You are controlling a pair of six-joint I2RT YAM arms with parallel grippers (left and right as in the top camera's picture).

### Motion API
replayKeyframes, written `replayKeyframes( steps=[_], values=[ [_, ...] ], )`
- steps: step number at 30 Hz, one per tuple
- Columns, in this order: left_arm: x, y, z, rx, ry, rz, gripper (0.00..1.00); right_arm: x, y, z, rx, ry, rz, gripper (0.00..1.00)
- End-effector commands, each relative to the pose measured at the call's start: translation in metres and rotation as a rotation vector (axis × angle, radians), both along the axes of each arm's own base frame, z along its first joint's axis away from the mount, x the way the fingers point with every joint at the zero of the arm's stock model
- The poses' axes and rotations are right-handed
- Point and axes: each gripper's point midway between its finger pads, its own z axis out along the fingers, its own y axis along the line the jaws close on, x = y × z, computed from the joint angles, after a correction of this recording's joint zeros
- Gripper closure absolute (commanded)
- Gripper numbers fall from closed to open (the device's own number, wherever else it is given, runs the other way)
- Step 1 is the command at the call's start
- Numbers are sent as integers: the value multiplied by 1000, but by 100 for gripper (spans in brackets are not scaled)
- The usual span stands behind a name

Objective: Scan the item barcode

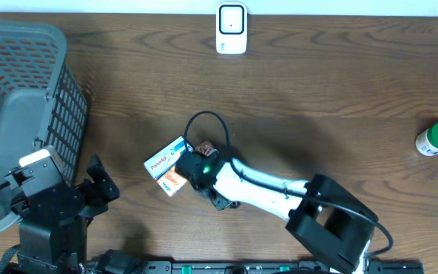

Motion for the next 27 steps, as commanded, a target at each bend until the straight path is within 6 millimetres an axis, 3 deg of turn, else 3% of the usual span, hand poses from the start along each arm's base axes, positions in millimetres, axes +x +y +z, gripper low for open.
replayKeyframes(
  steps=[1,5,6,10,14,20,27],
  values=[
    [-1,1,5,5,-11,1,2,-19,36,20,207,248,46,99],
    [-1,1,5,5,-11,1,2,-27,56,55,513,511,50,99],
    [-1,1,5,5,-11,1,2,-23,55,66,618,586,29,99],
    [-1,1,5,5,-11,1,2,0,42,79,794,655,-54,99],
    [-1,1,5,5,-11,1,2,22,15,61,821,629,-167,99],
    [-1,1,5,5,-11,1,2,30,-8,37,821,640,-317,99],
    [-1,1,5,5,-11,1,2,43,-40,11,611,529,-444,93]
  ],
)
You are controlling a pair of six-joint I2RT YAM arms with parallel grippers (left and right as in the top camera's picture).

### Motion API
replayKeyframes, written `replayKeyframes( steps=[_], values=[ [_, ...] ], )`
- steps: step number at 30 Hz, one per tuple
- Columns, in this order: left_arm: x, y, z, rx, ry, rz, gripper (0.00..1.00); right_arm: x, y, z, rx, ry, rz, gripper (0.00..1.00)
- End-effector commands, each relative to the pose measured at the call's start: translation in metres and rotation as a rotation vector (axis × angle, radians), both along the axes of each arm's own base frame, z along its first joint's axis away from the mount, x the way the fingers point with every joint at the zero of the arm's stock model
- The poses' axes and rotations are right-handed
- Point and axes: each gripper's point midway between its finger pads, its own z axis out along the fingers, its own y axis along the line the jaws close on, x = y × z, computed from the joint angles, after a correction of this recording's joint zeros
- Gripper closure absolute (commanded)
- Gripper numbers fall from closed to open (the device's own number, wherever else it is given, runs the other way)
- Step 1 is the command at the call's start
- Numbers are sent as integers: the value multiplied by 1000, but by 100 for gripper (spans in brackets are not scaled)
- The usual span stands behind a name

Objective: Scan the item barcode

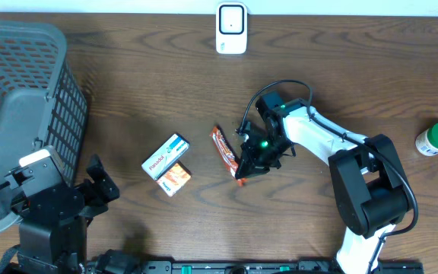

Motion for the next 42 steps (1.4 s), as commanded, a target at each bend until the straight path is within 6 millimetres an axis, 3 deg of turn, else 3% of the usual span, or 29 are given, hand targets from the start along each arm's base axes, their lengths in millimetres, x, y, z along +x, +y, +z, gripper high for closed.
replayKeyframes(
  steps=[1,5,13,17,18,19,20,22,23,27,29,37,42],
  values=[
    [-1,1,5,5,-10,1,2,8,-18,-13,-120,-9,-56,93],
    [-1,1,5,5,-10,1,2,17,-24,-16,-130,-34,-75,93],
    [-1,1,5,5,-10,1,2,30,-47,-24,-158,-30,-143,71],
    [-1,1,5,5,-10,1,2,34,-82,-37,-329,-56,-167,64],
    [-1,1,5,5,-10,1,2,36,-102,-42,-444,-79,-169,60],
    [-1,1,5,5,-10,1,2,36,-108,-43,-479,-87,-164,54],
    [-1,1,5,5,-10,1,2,36,-111,-43,-493,-90,-161,27],
    [-1,1,5,5,-10,1,2,39,-106,-42,-460,-105,-146,14],
    [-1,1,5,5,-10,1,2,43,-101,-41,-425,-127,-128,2],
    [-1,1,5,5,-10,1,2,50,-63,-30,-175,-164,-74,1],
    [-1,1,5,5,-10,1,2,59,-55,-27,-128,-198,-81,1],
    [-1,1,5,5,-10,1,2,69,-45,-34,-100,-273,-69,1],
    [-1,1,5,5,-10,1,2,51,-45,-54,-99,-269,-53,2]
  ],
)
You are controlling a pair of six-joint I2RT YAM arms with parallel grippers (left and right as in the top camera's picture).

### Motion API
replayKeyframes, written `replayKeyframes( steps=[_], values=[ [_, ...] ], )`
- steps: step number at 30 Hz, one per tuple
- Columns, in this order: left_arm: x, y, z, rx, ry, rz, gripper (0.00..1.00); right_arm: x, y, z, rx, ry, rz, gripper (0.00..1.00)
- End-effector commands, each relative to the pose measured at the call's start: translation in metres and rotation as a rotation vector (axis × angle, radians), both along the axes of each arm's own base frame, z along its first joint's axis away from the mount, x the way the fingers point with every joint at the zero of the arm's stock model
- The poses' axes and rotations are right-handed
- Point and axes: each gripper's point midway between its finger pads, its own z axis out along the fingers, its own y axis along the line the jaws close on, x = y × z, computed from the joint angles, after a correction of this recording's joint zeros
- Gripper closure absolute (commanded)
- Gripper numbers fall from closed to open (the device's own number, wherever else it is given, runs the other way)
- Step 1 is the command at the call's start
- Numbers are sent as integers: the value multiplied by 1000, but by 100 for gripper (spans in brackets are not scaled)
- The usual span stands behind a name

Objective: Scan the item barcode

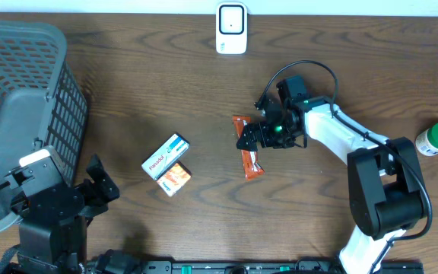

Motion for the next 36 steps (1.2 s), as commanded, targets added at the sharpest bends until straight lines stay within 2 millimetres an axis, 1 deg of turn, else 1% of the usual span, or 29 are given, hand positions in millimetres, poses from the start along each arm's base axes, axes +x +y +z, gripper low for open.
replayKeyframes(
  steps=[1,3,4,6,7,8,9,14,16,19,22,25,28,30,32,34,36],
  values=[
    [-1,1,5,4,-11,1,2,-40,-12,-48,-85,108,30,2],
    [-1,1,5,4,-11,1,2,-48,-14,-57,-88,110,32,3],
    [-1,1,5,4,-11,1,2,-51,-15,-60,-89,109,31,5],
    [-1,1,5,4,-11,1,2,-54,-17,-64,-91,118,14,14],
    [-1,1,5,4,-11,1,2,-58,-19,-67,-102,127,13,22],
    [-1,1,5,4,-11,1,2,-62,-21,-69,-116,139,14,27],
    [-1,1,5,4,-11,1,2,-67,-23,-71,-129,150,16,30],
    [-1,1,5,4,-11,1,2,-81,-23,-78,-143,171,26,31],
    [-1,1,5,4,-11,1,2,-83,-23,-83,-156,161,18,31],
    [-1,1,5,4,-11,1,2,-83,-31,-92,-221,147,-23,26],
    [-1,1,5,4,-11,1,2,-81,-34,-93,-232,135,-27,26],
    [-1,1,5,4,-11,1,2,-80,-34,-93,-235,133,-27,28],
    [-1,1,5,4,-11,1,2,-78,-34,-94,-234,121,-28,34],
    [-1,1,5,4,-11,1,2,-75,-35,-94,-241,107,-31,39],
    [-1,1,5,4,-11,1,2,-73,-36,-96,-249,102,-36,41],
    [-1,1,5,4,-11,1,2,-73,-36,-102,-250,109,-40,41],
    [-1,1,5,4,-11,1,2,-77,-37,-115,-259,135,-46,41]
  ],
)
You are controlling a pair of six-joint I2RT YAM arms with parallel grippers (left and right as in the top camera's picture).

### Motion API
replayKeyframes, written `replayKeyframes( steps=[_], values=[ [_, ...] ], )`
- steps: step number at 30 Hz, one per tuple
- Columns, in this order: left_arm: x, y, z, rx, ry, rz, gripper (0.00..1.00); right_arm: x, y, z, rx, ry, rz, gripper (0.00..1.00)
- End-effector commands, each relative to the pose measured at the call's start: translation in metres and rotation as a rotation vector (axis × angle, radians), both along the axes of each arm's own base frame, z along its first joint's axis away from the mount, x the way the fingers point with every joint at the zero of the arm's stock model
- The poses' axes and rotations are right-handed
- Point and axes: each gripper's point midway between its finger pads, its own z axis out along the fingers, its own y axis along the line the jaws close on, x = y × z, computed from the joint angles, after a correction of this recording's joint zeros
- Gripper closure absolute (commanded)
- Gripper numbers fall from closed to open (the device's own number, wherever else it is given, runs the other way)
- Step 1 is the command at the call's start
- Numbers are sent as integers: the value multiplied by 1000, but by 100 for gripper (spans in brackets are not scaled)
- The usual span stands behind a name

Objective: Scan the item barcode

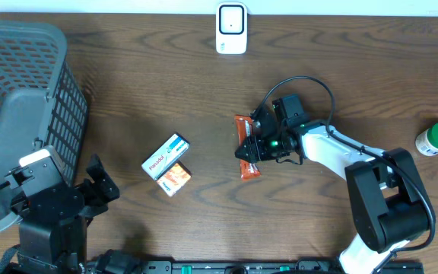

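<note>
An orange snack bar [250, 169] lies lengthwise near the middle of the table, right of centre. My right gripper [249, 148] is over its middle and appears shut on it, fingers pointing left. The white barcode scanner [231, 29] stands at the far edge, well beyond the bar. My left gripper [102, 180] rests open at the near left, beside the basket, holding nothing. The bar's barcode cannot be made out.
A white-and-blue medicine box [165, 156] and a small orange box [176, 180] lie left of the bar. A large grey mesh basket [21, 106] fills the left side. A green-capped bottle [437, 139] stands at the right edge.
My right gripper has shifted slightly down and toward the near side over the bar. The bar sits almost where it was, a touch further left. The left arm is unchanged.
My right gripper first reached to the two boxes at centre left, where the orange bar lay. Then it held the bar to the right of the boxes. Later the bar was further right, below the scanner's line, and it stays there now with the gripper on it.
</note>
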Motion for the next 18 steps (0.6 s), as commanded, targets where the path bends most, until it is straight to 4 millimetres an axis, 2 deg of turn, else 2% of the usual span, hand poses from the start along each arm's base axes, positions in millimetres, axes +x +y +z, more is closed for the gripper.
replayKeyframes(
  steps=[1,3,5,11,13,14,15,17,18],
  values=[
    [-1,1,5,5,-10,1,2,-55,-56,-104,-341,211,-55,41],
    [-1,1,5,5,-10,1,2,-60,-55,-119,-326,251,-65,47],
    [-1,1,5,5,-11,1,2,-66,-57,-129,-314,294,-79,64],
    [-1,1,5,5,-10,1,2,-67,-70,-129,-324,351,-147,64],
    [-1,1,5,5,-10,1,2,-67,-70,-129,-323,351,-148,71],
    [-1,1,5,5,-10,1,2,-67,-70,-129,-323,352,-151,77],
    [-1,1,5,5,-10,1,2,-66,-69,-129,-321,349,-151,79],
    [-1,1,5,5,-10,1,2,-64,-68,-129,-314,339,-152,78],
    [-1,1,5,5,-10,1,2,-63,-68,-129,-313,337,-152,74]
  ],
)
